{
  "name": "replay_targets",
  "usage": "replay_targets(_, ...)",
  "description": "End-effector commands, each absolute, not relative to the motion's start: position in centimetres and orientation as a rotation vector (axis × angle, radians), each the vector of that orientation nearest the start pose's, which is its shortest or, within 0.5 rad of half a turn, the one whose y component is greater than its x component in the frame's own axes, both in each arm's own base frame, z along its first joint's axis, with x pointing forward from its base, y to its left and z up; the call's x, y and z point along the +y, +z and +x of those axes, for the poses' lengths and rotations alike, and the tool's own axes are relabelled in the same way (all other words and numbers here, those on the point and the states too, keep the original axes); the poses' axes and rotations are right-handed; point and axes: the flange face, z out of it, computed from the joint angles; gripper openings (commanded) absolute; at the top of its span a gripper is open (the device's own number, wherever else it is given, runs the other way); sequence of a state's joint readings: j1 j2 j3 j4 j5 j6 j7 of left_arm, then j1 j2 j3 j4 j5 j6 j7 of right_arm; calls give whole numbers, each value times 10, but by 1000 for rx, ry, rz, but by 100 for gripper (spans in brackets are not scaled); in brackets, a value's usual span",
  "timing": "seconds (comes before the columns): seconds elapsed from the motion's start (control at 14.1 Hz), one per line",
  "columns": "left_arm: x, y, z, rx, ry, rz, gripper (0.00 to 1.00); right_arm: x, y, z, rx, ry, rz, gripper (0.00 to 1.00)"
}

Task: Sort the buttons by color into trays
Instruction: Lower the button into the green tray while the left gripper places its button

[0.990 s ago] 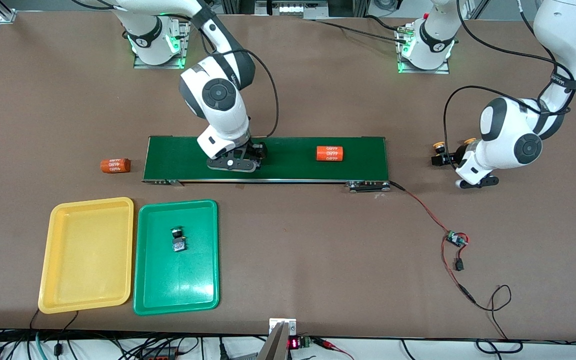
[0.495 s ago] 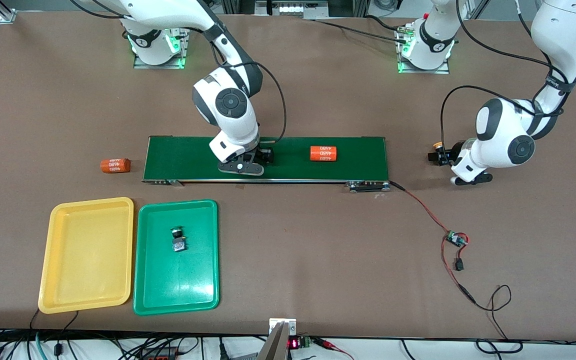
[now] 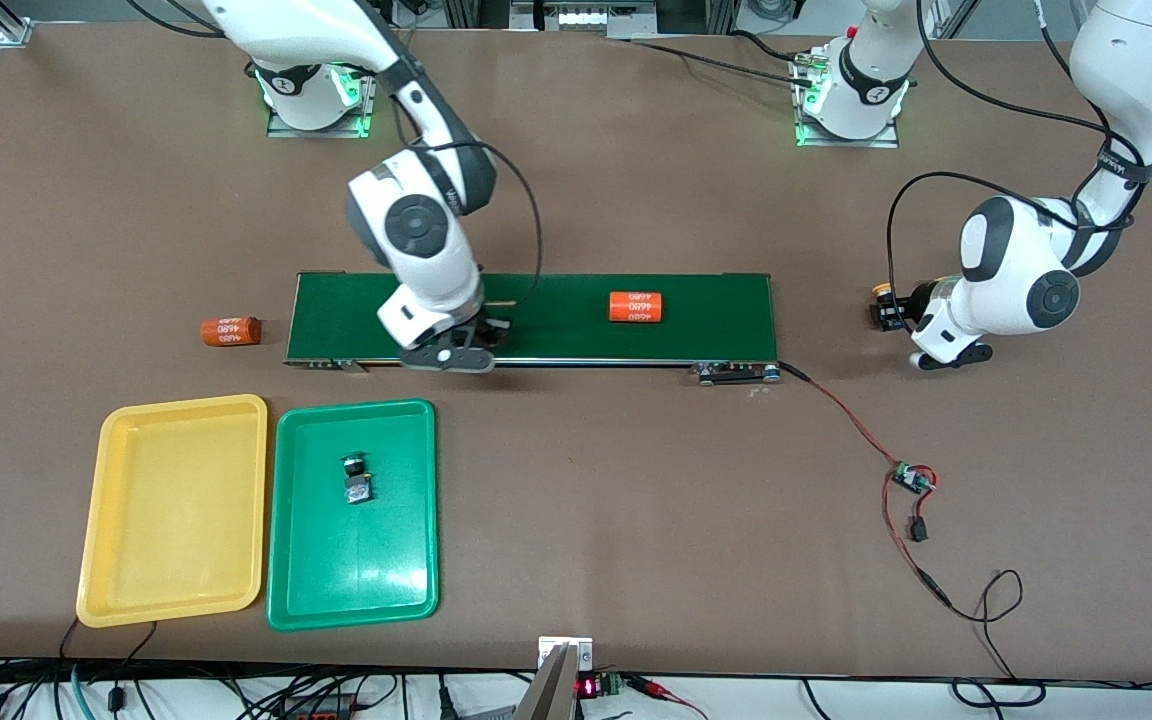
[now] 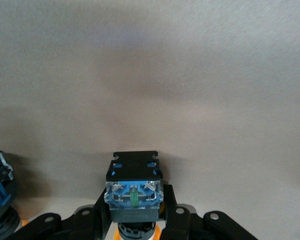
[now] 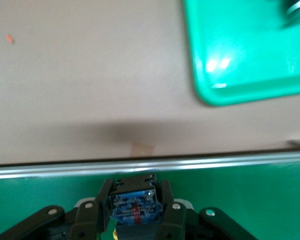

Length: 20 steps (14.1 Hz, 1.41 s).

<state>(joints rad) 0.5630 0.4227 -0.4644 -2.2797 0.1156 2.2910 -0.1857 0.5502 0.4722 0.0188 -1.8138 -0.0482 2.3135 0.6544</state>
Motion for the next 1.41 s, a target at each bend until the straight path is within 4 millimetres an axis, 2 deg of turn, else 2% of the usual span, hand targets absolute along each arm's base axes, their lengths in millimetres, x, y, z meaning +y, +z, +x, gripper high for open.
replay_targets(0.0,11,204,503,-219,460,-3184,1,315,341,591,17,-60,-3149,9)
replay_targets(0.07,-2,214,508,-180,428,-3187,1,300,353,606,8,-81,-3140,9)
replay_targets(0.14,-22,228,517,-116,374,-3192,1,285,354,618,23,-104,-3132,9)
replay_targets(0.21,-49,241,527,-44,322,-3195,1,276,344,628,31,-99,-3134,9)
replay_targets(0.28,-76,251,530,32,287,-3192,1,279,336,637,17,-116,-3127,9)
replay_targets(0.42,-129,275,538,71,202,-3191,1,279,306,651,13,-138,-3121,9)
replay_targets(0.64,-183,301,536,105,128,-3201,1,280,257,664,3,-256,-3083,9)
replay_targets(0.78,-202,299,531,88,143,-3207,1,272,232,668,-24,-273,-3085,9)
replay_targets(0.85,-214,293,526,105,167,-3209,1,260,224,674,-37,-295,-3083,9)
replay_targets(0.99,-220,277,523,114,219,-3215,1,244,216,680,-62,-306,-3086,9)
replay_targets(1.2,-228,256,516,135,288,-3218,1,224,215,687,-74,-310,-3089,10)
replay_targets(1.34,-231,254,515,142,291,-3218,1,219,208,687,-59,-298,-3091,11)
